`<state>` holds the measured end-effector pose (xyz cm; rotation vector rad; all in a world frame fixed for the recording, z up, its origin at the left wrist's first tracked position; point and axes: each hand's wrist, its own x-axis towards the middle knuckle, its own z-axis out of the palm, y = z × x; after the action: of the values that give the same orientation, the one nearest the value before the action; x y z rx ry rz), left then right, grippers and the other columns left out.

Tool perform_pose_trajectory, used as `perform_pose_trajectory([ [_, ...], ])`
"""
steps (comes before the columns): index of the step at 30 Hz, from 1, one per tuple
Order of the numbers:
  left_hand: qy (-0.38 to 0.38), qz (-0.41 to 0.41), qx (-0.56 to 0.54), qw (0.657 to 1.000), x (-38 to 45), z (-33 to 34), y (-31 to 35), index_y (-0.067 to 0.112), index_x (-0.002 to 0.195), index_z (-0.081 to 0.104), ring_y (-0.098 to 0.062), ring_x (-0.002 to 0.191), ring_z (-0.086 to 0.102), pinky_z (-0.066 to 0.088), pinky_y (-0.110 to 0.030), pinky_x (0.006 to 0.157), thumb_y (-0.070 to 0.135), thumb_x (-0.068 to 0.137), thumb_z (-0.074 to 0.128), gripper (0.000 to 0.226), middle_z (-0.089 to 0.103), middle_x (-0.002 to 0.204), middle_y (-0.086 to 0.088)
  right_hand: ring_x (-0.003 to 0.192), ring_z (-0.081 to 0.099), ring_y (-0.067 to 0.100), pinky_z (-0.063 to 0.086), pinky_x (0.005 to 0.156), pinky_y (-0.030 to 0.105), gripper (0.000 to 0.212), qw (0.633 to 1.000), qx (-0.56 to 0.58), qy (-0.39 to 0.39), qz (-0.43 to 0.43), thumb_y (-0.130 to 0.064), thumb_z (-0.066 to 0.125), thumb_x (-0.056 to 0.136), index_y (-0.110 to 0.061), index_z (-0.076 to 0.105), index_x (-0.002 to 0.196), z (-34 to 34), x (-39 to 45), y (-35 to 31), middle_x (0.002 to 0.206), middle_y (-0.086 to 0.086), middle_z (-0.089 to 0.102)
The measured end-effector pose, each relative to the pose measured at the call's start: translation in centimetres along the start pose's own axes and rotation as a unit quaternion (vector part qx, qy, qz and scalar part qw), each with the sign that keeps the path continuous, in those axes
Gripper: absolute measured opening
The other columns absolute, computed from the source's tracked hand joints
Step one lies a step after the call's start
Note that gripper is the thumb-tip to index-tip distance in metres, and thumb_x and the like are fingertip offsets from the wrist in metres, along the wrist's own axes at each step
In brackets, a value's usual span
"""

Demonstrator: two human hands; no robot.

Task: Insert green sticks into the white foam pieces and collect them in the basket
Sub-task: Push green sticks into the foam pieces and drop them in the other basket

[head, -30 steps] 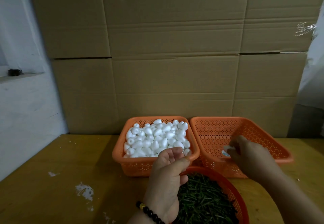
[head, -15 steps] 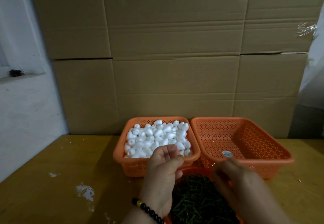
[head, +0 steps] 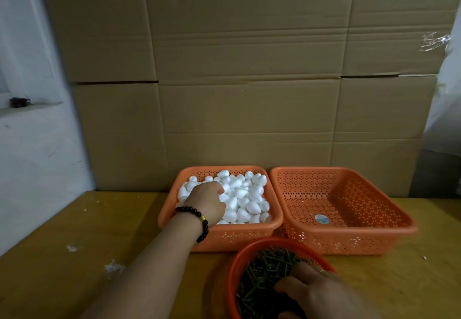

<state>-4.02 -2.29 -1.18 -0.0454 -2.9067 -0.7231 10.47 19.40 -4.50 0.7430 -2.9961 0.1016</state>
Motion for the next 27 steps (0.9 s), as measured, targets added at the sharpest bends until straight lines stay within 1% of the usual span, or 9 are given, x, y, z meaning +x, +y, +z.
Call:
perform_pose_trajectory([
  [4,-0.058,0.034,0.186,0.98,0.8,0.3,0.9,0.029,0.151,0.021,-0.014,0.149,-0.001,0.004,-0.039,0.121,0.018,0.097,0.044,0.059,0.01,0.161,0.005,0.125,0.036,0.01,0.029,0.105,0.029,0.046,1.0,-0.003,-0.011,-0.008,-0.056,0.041,0.092,-0.038,0.039,0.134,0.1,0.3,-0.3,0.127,-0.007,0.042],
  [6,-0.086,0.029,0.222,0.971,0.8,0.2,1.6,0.027,0.152,0.019,-0.016,0.149,-0.006,0.003,-0.041,0.121,0.025,0.099,0.045,0.059,0.001,0.162,0.002,0.125,0.035,0.008,0.029,0.106,0.028,0.046,1.0,-0.014,-0.007,-0.008,-0.054,0.04,0.092,-0.036,0.038,0.134,0.3,0.3,-0.4,0.127,-0.007,0.041],
  [9,-0.125,0.032,0.25,0.96,1.1,0.0,2.1,0.023,0.145,0.039,-0.022,0.148,0.011,0.021,-0.039,0.118,0.023,0.095,0.053,0.051,0.011,0.161,-0.001,0.126,0.034,0.007,0.028,0.107,0.029,0.046,1.0,-0.015,0.0,-0.006,-0.053,0.039,0.093,-0.035,0.036,0.135,0.5,0.3,-0.6,0.128,-0.007,0.04],
  [13,-0.107,0.04,0.256,0.96,1.7,0.4,1.7,0.028,0.152,0.018,-0.018,0.149,-0.003,0.009,-0.043,0.12,0.014,0.089,0.061,0.077,0.001,0.162,0.001,0.122,0.036,0.005,0.027,0.105,0.027,0.041,1.0,0.003,0.013,-0.011,-0.05,0.038,0.094,-0.035,0.041,0.132,0.3,0.2,-0.9,0.124,-0.008,0.043],
  [16,-0.069,0.037,0.224,0.971,1.5,0.3,1.4,0.033,0.148,0.026,-0.021,0.148,0.008,0.014,-0.041,0.119,0.019,0.091,0.056,0.066,0.013,0.161,0.005,0.121,0.038,0.006,0.027,0.104,0.027,0.038,1.0,0.008,0.021,-0.016,-0.049,0.034,0.096,-0.034,0.043,0.13,0.3,0.1,-1.1,0.123,-0.007,0.044],
  [19,-0.007,0.033,0.11,0.993,0.8,-0.3,0.8,0.033,0.128,0.051,-0.019,0.134,0.04,0.031,-0.038,0.111,0.019,0.089,0.054,0.042,0.044,0.145,0.005,0.119,0.038,0.002,0.028,0.102,0.025,0.038,0.999,0.016,0.028,-0.013,-0.05,0.034,0.095,-0.035,0.042,0.129,0.2,0.0,-1.1,0.122,-0.009,0.044],
  [22,0.05,0.047,-0.095,0.993,-0.3,-0.7,0.7,0.025,0.103,0.062,-0.011,0.109,0.057,0.044,-0.033,0.099,0.014,0.085,0.061,0.021,0.062,0.119,0.01,0.121,0.039,0.003,0.026,0.103,0.022,0.038,0.999,0.036,0.033,-0.009,-0.052,0.038,0.093,-0.04,0.043,0.128,0.1,0.1,-1.0,0.122,-0.013,0.043],
  [24,0.045,0.028,-0.291,0.955,-2.0,-0.8,1.0,0.018,0.098,0.064,-0.007,0.089,0.064,0.052,-0.026,0.078,0.009,0.084,0.066,0.017,0.067,0.101,0.01,0.121,0.039,0.003,0.026,0.104,0.021,0.036,0.998,0.05,0.04,-0.005,-0.052,0.04,0.092,-0.041,0.044,0.127,0.0,0.1,-1.0,0.121,-0.016,0.043],
  [27,-0.054,-0.03,-0.549,0.833,-5.3,-0.4,1.6,0.01,0.102,0.064,-0.009,0.067,0.064,0.053,-0.024,0.058,-0.002,0.081,0.069,0.024,0.069,0.082,-0.002,0.119,0.039,0.001,0.026,0.102,0.019,0.037,0.997,0.067,0.047,0.002,-0.052,0.042,0.091,-0.039,0.046,0.126,0.0,0.0,-1.0,0.121,-0.017,0.042],
])
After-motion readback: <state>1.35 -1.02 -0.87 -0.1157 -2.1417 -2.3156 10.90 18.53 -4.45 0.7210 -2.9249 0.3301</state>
